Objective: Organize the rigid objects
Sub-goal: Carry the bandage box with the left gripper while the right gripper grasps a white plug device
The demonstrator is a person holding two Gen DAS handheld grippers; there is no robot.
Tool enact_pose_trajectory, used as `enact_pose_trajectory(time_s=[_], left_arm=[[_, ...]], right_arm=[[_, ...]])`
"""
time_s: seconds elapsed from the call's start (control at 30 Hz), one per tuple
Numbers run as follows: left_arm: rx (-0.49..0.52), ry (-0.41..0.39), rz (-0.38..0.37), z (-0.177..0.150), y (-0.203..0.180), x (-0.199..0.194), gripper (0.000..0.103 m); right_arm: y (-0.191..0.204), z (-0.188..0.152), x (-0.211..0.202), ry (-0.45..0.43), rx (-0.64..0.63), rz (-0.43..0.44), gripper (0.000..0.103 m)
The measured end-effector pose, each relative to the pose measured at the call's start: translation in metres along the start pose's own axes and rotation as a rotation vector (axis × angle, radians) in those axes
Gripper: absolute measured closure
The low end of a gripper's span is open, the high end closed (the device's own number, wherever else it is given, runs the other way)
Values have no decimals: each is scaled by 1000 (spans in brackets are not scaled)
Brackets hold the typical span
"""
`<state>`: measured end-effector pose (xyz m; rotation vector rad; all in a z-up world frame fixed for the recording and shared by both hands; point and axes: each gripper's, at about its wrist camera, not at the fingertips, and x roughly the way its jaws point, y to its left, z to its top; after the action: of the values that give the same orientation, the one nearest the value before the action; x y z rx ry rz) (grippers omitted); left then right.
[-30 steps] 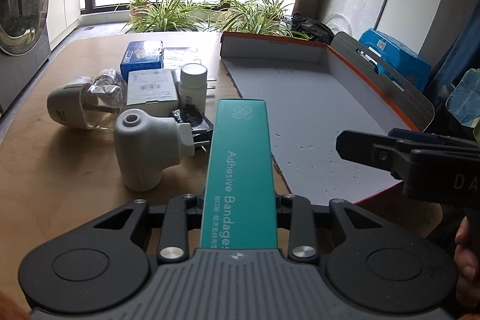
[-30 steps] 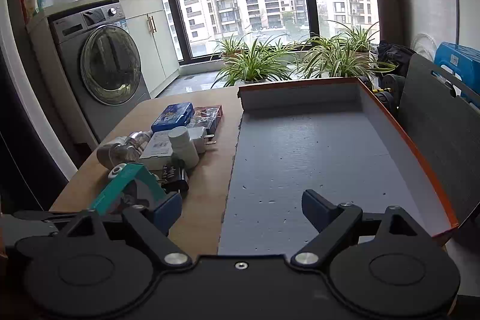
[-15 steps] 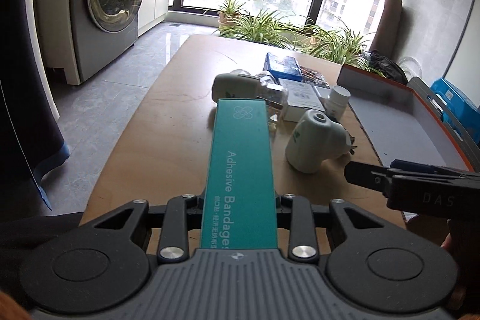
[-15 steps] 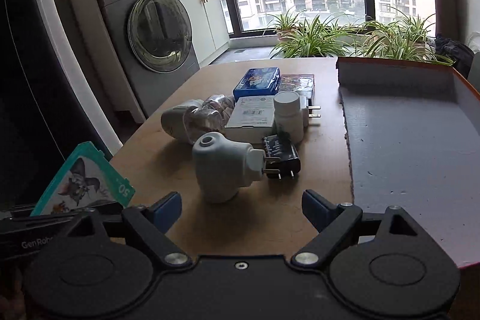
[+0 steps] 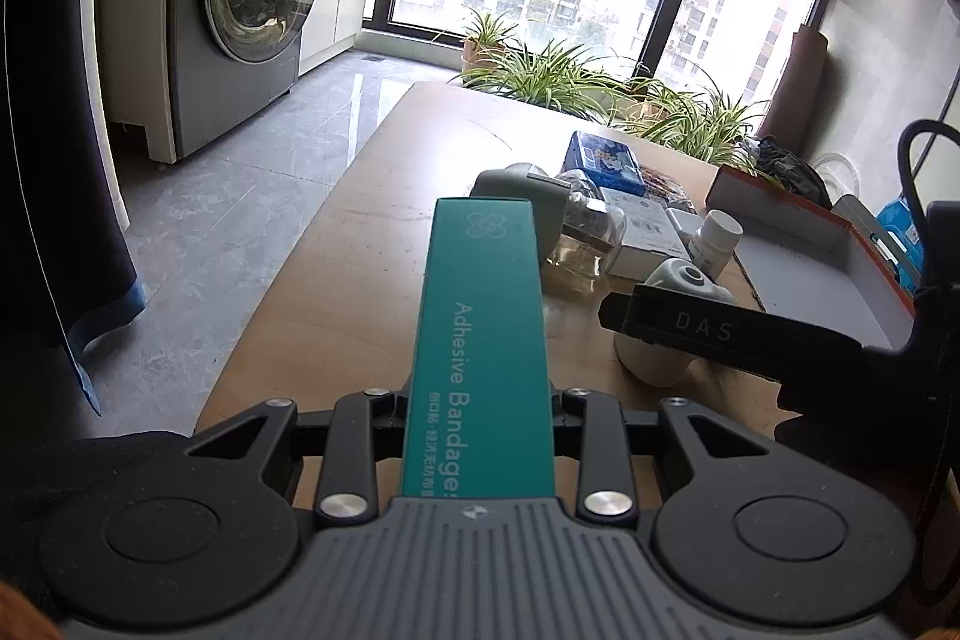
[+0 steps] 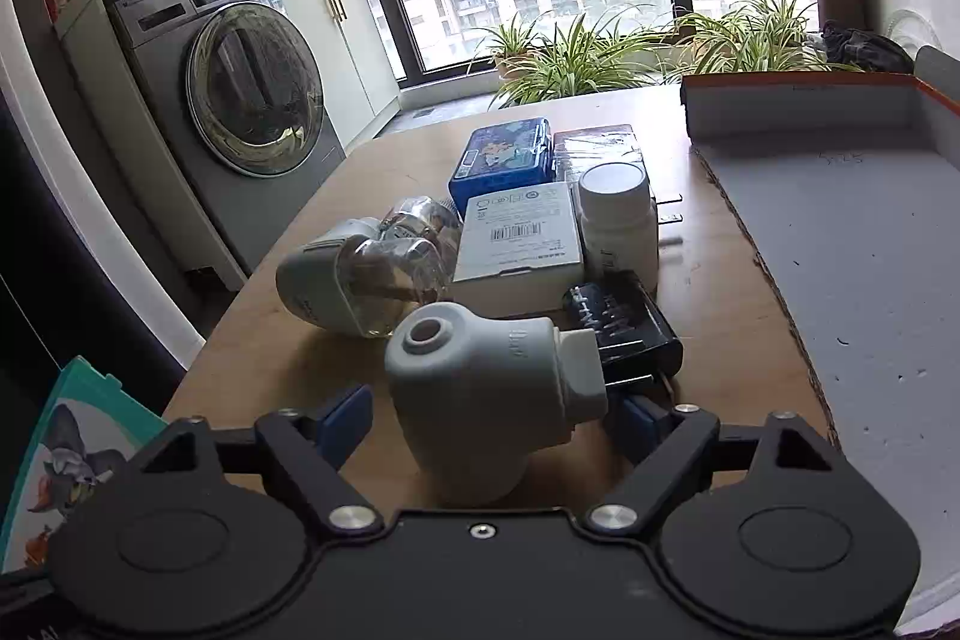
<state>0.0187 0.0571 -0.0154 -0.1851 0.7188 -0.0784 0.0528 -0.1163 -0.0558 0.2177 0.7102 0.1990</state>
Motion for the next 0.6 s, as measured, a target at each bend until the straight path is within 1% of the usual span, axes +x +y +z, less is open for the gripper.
enact_pose_trajectory(time_s=[0.13,0.27,0.43,0.6], left_arm=[[-4,0,-5,-1,3,2,71],[0,-2,-6,-1,2,2,71],[11,-8,-14,2,-5,1,71],[29,-20,-38,8,-22,-3,71]], right_arm=[[-5,1,-3,5,-13,29,20],[-7,0,-16,-3,-48,51,20],[-9,3,-46,-51,-115,67,21],[-27,9,-75,-93,-103,58,21]])
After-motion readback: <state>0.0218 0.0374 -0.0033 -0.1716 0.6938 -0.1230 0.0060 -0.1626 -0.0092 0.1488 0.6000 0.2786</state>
